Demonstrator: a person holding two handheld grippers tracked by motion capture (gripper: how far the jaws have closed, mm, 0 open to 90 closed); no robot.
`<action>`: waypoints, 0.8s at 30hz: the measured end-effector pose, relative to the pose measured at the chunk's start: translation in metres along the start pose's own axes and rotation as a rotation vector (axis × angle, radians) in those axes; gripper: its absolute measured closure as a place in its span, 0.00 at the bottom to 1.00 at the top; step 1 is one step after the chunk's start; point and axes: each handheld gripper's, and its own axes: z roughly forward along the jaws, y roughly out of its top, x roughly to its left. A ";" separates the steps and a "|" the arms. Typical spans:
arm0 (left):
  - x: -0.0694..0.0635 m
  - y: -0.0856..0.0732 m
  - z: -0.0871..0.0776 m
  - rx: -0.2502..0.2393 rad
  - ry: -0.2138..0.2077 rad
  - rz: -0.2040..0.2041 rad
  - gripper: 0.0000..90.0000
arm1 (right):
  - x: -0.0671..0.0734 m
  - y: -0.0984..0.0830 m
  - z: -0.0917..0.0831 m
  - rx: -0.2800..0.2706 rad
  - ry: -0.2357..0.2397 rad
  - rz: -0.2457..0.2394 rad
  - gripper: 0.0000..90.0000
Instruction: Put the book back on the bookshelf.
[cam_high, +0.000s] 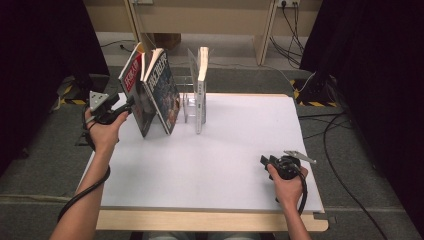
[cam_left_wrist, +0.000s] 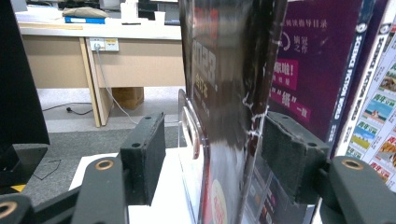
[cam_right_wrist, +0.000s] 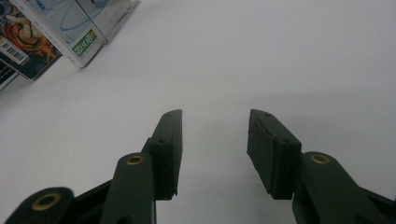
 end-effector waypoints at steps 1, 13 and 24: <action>0.000 0.000 -0.001 0.003 -0.003 0.000 0.43 | 0.001 0.000 0.000 0.001 0.000 0.005 0.63; 0.003 -0.007 -0.011 0.023 -0.007 0.011 0.43 | 0.001 0.000 0.000 0.000 0.001 -0.001 0.63; 0.002 -0.013 -0.022 0.028 -0.020 0.013 0.42 | 0.001 0.000 -0.001 -0.001 0.000 0.000 0.63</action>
